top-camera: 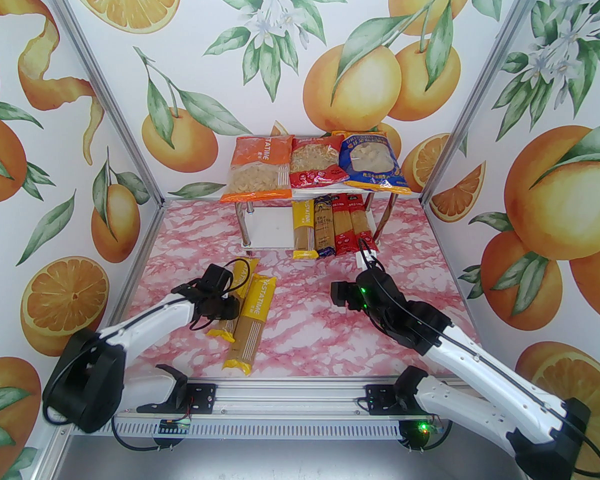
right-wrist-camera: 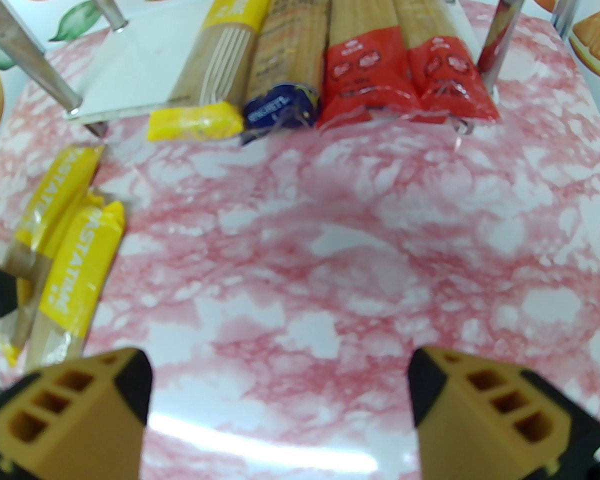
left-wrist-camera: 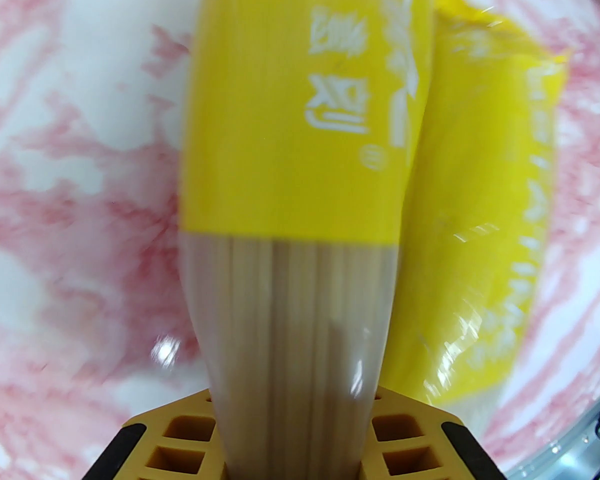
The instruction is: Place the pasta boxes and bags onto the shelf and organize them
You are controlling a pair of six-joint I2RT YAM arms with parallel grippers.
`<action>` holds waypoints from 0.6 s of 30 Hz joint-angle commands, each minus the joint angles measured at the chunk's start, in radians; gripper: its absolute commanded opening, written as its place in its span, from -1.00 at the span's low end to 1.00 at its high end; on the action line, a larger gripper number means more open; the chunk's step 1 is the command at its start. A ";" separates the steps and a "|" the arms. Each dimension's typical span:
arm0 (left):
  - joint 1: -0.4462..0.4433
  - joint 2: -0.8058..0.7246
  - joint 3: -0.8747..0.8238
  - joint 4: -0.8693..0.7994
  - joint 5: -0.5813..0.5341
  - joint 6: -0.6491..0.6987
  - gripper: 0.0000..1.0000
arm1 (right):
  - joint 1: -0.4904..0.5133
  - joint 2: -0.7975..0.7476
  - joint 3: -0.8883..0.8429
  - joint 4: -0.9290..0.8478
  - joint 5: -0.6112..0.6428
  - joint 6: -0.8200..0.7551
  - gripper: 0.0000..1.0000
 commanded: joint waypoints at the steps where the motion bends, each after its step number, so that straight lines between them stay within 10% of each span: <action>1: 0.000 -0.088 0.035 0.011 -0.031 0.030 -1.00 | -0.004 0.018 0.026 -0.011 0.037 0.015 0.77; 18: 0.003 -0.220 0.200 -0.090 0.070 0.038 -1.00 | -0.003 0.059 0.078 -0.024 0.068 0.004 0.75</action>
